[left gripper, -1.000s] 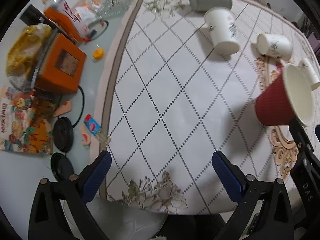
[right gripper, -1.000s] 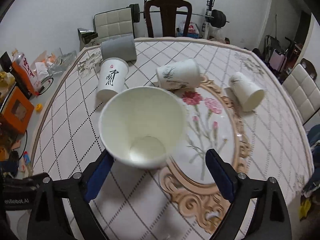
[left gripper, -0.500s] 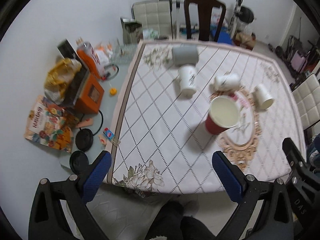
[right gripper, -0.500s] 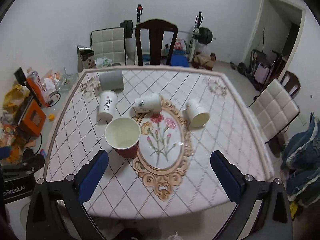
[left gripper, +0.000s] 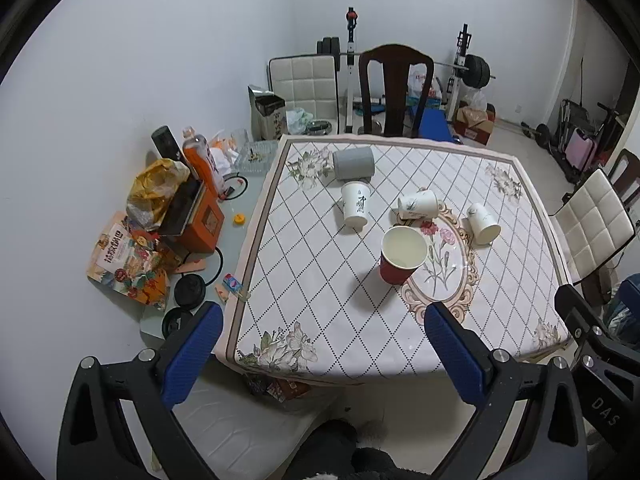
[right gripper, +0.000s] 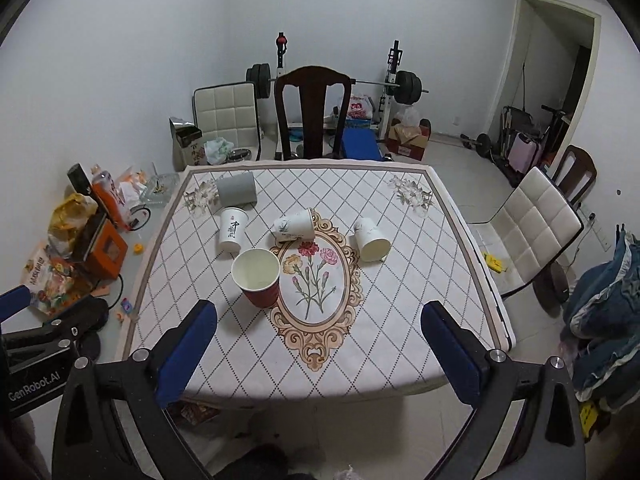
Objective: Flip cup upright
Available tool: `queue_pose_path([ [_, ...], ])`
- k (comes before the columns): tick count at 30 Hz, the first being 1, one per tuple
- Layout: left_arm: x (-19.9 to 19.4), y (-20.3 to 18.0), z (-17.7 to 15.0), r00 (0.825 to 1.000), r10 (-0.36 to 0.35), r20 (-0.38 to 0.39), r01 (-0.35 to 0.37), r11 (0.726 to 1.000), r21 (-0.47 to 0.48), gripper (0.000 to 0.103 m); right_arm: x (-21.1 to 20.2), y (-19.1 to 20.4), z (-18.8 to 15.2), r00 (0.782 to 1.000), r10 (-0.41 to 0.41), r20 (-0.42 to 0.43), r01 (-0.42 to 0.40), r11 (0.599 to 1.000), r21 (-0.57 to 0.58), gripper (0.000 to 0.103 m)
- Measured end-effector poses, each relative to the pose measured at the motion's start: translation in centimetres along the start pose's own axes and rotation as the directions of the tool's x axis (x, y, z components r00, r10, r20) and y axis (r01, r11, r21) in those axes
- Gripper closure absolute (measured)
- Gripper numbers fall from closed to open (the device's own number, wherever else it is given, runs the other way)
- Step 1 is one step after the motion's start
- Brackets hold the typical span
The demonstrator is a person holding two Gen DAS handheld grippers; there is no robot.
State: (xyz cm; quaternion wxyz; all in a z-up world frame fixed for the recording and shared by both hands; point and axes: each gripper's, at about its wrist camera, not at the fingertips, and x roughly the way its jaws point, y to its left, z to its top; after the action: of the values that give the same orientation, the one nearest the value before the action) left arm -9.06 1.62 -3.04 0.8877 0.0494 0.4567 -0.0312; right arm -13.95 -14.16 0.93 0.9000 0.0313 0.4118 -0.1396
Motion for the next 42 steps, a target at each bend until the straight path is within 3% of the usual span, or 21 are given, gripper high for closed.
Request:
queue_pose_path([
  [14, -3.8, 0.7, -0.8, 0.998, 0.013, 0.064, -0.011, 0.999, -0.035, 0.000, -4.5, -0.4, 0.1, 0.999, 0.008, 0.033, -0.007, 1.000, -0.009, 0.000],
  [42, -3.5, 1.3, -1.3, 0.997, 0.050, 0.051, -0.048, 0.997, -0.055, 0.000, -3.5, 0.0, 0.5, 0.999, 0.043, 0.001, -0.043, 0.998, -0.043, 0.000],
])
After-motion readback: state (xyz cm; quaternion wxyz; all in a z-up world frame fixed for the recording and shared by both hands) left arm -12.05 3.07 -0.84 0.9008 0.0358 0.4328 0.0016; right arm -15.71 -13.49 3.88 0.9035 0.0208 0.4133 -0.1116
